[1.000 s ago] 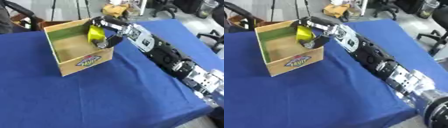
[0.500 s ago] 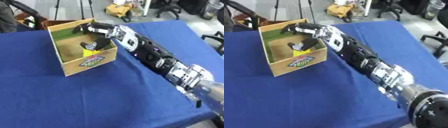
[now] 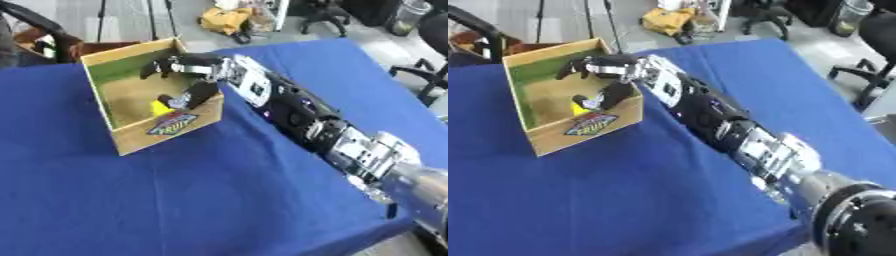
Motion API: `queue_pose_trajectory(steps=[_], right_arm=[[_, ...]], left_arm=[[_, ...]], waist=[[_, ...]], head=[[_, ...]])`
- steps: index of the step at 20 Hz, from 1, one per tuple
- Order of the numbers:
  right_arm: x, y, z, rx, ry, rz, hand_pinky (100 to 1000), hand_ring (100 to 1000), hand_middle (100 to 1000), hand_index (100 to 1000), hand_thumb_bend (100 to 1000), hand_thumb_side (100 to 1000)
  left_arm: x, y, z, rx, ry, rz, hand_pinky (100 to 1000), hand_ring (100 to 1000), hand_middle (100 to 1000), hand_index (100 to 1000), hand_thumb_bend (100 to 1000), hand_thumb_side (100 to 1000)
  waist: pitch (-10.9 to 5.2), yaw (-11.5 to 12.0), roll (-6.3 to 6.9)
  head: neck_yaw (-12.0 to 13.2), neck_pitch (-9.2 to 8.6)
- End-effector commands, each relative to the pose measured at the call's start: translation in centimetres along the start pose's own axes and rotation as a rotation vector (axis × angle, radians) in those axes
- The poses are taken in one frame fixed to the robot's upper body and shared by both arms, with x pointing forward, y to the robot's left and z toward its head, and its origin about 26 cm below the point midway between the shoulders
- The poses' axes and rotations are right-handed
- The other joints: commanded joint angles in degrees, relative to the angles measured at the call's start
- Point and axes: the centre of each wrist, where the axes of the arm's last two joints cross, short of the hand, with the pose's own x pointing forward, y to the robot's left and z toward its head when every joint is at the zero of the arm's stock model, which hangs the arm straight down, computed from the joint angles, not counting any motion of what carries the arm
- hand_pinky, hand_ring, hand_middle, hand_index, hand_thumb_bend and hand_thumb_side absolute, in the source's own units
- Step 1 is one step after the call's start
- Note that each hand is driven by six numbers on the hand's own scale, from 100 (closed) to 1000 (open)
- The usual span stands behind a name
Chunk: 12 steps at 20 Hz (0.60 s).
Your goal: Pick up objects on the table and place them in the box.
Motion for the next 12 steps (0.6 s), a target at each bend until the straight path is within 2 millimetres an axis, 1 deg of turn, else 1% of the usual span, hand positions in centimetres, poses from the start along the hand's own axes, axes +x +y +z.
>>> queue_pose_trajectory(steps=[1,3,6,9,12], right_arm=[[1.7,-2.6,0.0,-0.075,-0.055,0.028,832,1000,914,946,100,553],[2.7,-3.1,-0.3,-0.1,-0.083,0.017,832,1000,910,945,100,553],[4.1,-3.2,-0.5,-0.132,-0.116,-0.015,830,1000,904,942,100,561],[5.6,-2.8,-0.5,-0.149,-0.153,-0.057,824,1000,894,936,100,568],[7.0,-1.9,-0.3,-0.142,-0.19,-0.105,824,1000,892,935,100,580]], left_arm=[[0.2,0.5,0.2,0.014,-0.003,-0.013,440,736,409,648,310,839],[0.0,0.5,0.4,0.025,0.006,-0.015,441,736,409,648,312,839],[-0.2,0.6,0.8,0.04,0.019,-0.015,441,736,408,647,313,840],[-0.4,0.6,1.1,0.05,0.031,-0.017,441,737,408,646,312,843],[-0.5,0.6,1.3,0.06,0.038,-0.02,441,738,407,645,311,845]], waist=[[-1.4,-1.2,0.4],[-1.76,-2.8,0.61],[-2.19,-5.1,0.85],[-2.37,-7.3,1.04],[-2.23,-9.4,1.21]], head=[[1.2,0.26],[2.1,0.62],[3.5,1.07],[4.5,1.42],[6.1,1.63]])
